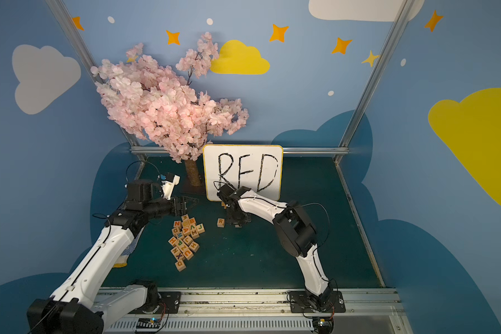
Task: Assemble the uppercase word "red" with letter blocks
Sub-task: Place the letter block at the center of the board.
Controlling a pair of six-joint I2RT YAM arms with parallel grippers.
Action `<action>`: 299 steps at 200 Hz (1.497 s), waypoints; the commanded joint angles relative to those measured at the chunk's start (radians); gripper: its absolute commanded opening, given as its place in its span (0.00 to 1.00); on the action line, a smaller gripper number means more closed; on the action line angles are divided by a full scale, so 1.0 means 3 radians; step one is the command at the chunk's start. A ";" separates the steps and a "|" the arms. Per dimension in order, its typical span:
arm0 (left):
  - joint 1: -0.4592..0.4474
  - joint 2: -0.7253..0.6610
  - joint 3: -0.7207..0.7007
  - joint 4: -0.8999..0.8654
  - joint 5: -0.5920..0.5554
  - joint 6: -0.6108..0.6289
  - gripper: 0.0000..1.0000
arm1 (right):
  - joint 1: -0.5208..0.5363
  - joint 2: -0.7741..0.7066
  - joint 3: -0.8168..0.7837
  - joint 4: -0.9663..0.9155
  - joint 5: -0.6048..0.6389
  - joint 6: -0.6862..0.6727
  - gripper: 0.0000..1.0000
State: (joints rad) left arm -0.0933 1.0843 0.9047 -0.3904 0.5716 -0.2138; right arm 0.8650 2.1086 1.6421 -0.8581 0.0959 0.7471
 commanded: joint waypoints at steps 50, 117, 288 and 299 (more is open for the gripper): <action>0.0023 -0.0008 -0.0070 0.0131 0.0071 -0.0018 0.75 | -0.0020 0.0205 0.0182 -0.0126 0.0013 -0.0040 0.21; 0.0068 0.0005 -0.0075 0.0153 0.0084 -0.0029 0.75 | -0.0011 0.0243 0.0192 -0.0184 -0.0002 -0.0184 0.25; 0.0131 -0.0014 -0.0111 0.0163 0.0073 -0.0033 0.75 | 0.0115 0.0200 0.0131 -0.0100 0.0155 -0.2457 0.26; 0.0129 -0.0005 -0.0106 0.0168 0.0079 -0.0034 0.75 | 0.0115 0.0187 0.0107 -0.0091 0.0206 -0.2457 0.29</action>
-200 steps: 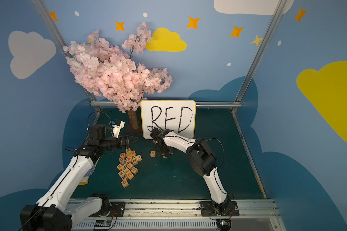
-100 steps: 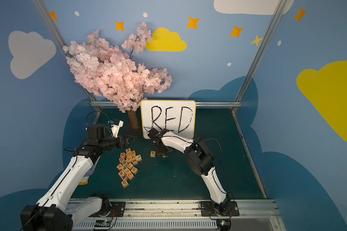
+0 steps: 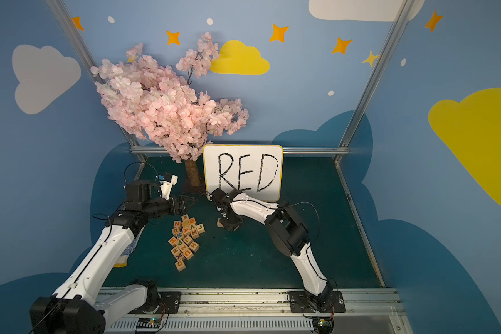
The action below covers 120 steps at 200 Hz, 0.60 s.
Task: Assemble the uppercase word "red" with letter blocks
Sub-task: Place the letter block at the center of the board.
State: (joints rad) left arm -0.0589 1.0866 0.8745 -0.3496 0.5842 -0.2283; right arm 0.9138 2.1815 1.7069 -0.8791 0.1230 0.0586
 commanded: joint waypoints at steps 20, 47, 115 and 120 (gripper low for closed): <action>0.0021 0.0000 -0.0004 0.0036 0.0042 0.0010 0.75 | -0.0041 -0.0102 -0.0159 -0.0024 0.0237 -0.0193 0.34; 0.0026 0.0005 -0.0004 0.0040 0.0044 0.0007 0.75 | -0.0042 -0.0276 -0.0277 0.0041 0.0277 -0.0226 0.37; 0.0048 -0.0048 -0.0011 0.0045 0.0055 -0.0001 0.75 | -0.0024 -0.0503 -0.0432 0.0167 0.0341 -0.0316 0.42; 0.0051 -0.0057 -0.0016 0.0037 0.0043 0.0004 0.75 | -0.0024 -0.0510 -0.0424 0.0156 0.0357 -0.0295 0.42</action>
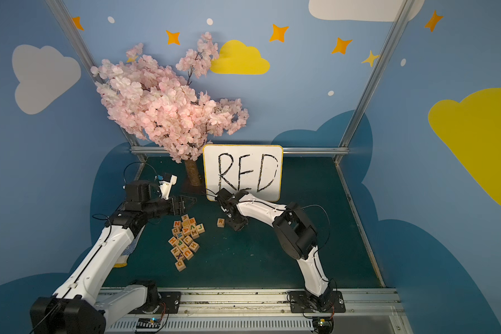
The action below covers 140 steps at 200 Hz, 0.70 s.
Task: Assemble the uppercase word "red" with letter blocks
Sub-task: Place the letter block at the center of the board.
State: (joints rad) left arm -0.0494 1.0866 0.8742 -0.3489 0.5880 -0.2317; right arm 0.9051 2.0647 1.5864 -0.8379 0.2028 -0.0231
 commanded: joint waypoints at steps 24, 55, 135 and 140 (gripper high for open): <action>0.0016 -0.0079 -0.0020 0.0024 0.0005 0.0021 0.75 | 0.0000 -0.0269 0.0022 -0.0029 0.0118 0.0210 0.45; 0.0021 -0.0076 -0.0015 0.0038 0.0042 0.0006 0.75 | 0.0050 -0.0485 0.0010 -0.0091 0.0067 0.0958 0.42; 0.0047 -0.0151 -0.0050 0.0081 0.0095 -0.0040 0.75 | 0.0035 -0.0898 -0.0377 -0.0018 -0.0150 0.2909 0.58; 0.0052 -0.0148 -0.0053 0.0081 0.0099 -0.0041 0.75 | 0.0020 -0.0901 -0.0387 -0.0019 -0.0168 0.2977 0.59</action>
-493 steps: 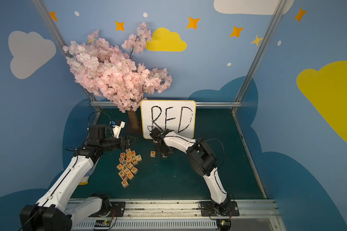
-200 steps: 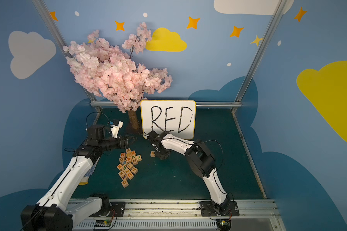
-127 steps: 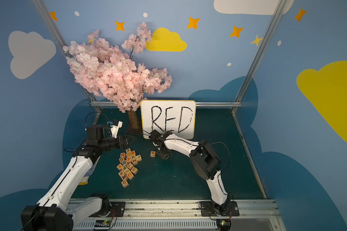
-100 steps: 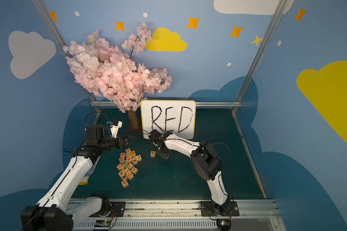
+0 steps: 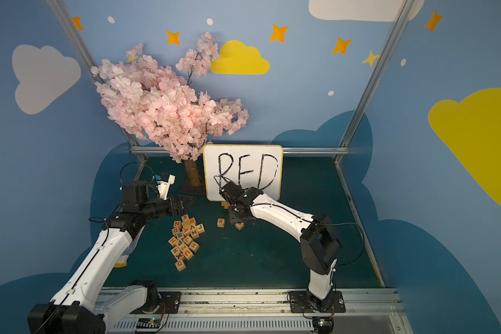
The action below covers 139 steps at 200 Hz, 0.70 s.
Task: Assemble the uppercase word "red" with letter blocks
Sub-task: Place the letter block at the center of the board, then pick up the letter block from the center of the board.
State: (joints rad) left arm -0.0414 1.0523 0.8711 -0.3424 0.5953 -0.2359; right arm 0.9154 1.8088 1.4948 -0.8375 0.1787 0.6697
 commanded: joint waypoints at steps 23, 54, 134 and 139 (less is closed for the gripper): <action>0.0031 -0.0046 -0.0045 0.0072 0.0087 -0.0037 0.75 | -0.0055 -0.0075 -0.0211 0.0080 -0.0171 0.0906 0.65; 0.0046 -0.0056 -0.0059 0.0088 0.0109 -0.0056 0.75 | -0.0115 -0.0117 -0.0457 0.0273 -0.0231 0.1333 0.71; 0.0082 -0.0046 -0.0071 0.0119 0.0148 -0.0080 0.75 | -0.0247 0.0317 -0.0156 0.0289 -0.0628 0.1389 0.71; 0.0089 -0.0044 -0.0071 0.0125 0.0152 -0.0080 0.75 | -0.0254 0.0331 -0.0139 0.0291 -0.0634 0.1385 0.71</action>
State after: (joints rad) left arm -0.0216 1.0508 0.8577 -0.3244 0.6182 -0.2584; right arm 0.8528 1.8790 1.4235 -0.7509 0.0246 1.0660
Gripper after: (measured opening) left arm 0.745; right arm 0.714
